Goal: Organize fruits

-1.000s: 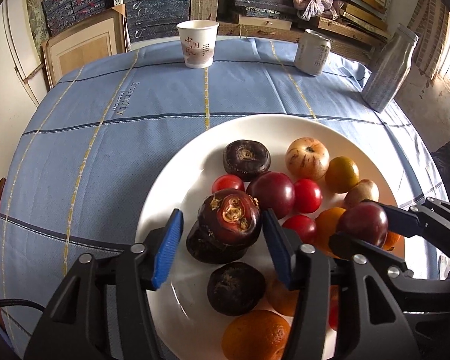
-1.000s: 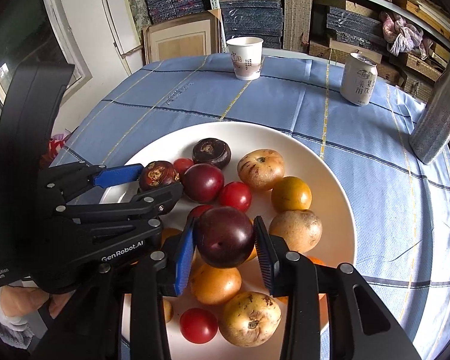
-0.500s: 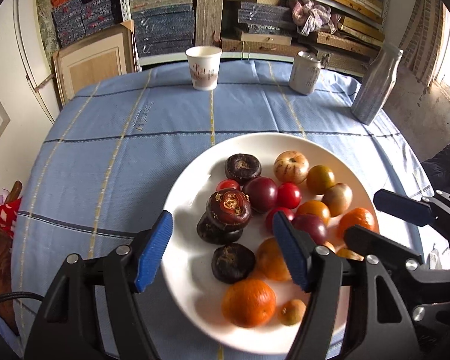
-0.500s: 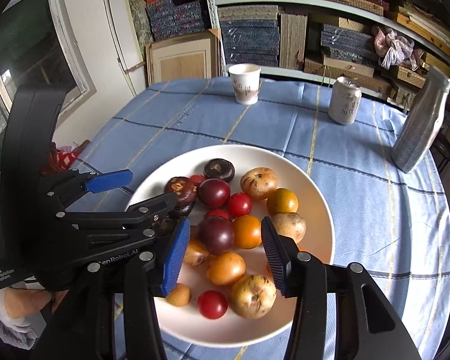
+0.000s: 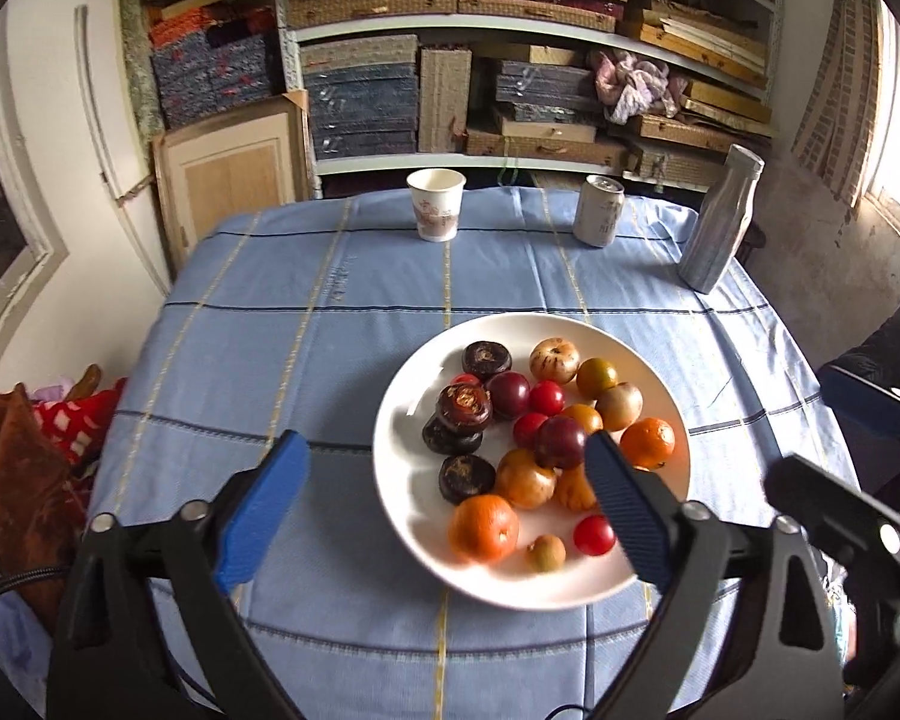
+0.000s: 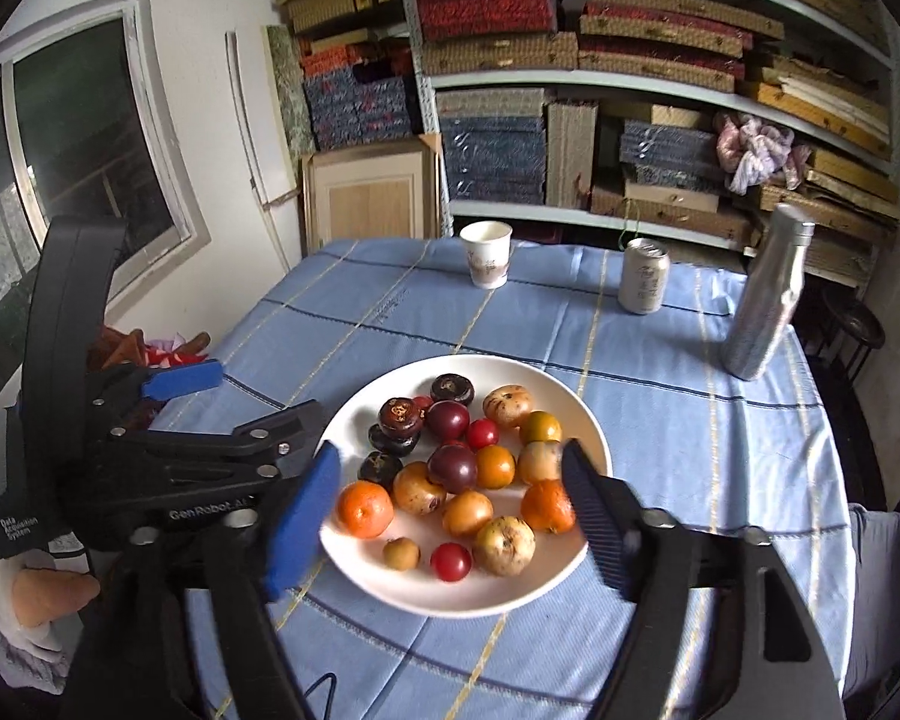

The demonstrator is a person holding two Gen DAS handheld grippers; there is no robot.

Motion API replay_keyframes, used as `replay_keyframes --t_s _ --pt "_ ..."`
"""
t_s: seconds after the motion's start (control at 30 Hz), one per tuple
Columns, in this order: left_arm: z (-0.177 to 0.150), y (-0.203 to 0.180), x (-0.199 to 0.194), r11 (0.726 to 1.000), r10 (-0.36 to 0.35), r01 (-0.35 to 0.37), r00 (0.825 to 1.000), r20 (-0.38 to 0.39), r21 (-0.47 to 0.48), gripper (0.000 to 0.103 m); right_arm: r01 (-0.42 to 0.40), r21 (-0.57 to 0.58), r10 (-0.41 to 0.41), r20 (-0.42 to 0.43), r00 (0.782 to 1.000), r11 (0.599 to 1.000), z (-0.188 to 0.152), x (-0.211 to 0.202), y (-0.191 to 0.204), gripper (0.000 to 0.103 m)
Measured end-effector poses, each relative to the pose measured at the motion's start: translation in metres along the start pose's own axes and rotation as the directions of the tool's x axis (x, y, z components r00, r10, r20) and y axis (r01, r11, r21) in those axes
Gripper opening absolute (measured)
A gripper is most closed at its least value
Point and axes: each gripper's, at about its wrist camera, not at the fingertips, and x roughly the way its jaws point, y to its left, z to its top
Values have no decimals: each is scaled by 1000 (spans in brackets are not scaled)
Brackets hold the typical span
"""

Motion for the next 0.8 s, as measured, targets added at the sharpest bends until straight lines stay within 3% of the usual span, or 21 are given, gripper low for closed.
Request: replay_keyframes --t_s 0.13,0.23,0.37,0.47,0.6,0.8 --pt "-10 -4 -13 1000 19 -20 999 -36 -17 98 4 36 -4 -16 1000 999 -21 -12 -9 95" --pt "-18 -8 -20 999 50 -50 997 -55 -11 98 23 81 -17 -79 997 996 -41 -12 -18 96" --pt "-26 -13 -30 997 66 -65 997 -34 46 98 76 121 -65 -91 994 990 -64 -17 -25 96" --pt "-29 -18 -35 988 127 -124 992 -23 92 98 85 173 -67 -110 992 981 -77 -20 -29 96" --pt "-28 -10 -39 999 9 -8 999 -38 42 98 109 163 -89 -123 988 981 -85 -23 -22 96" --pt "-28 -12 -33 999 10 -8 999 -49 44 98 131 134 -115 -126 985 982 -84 -29 -16 96"
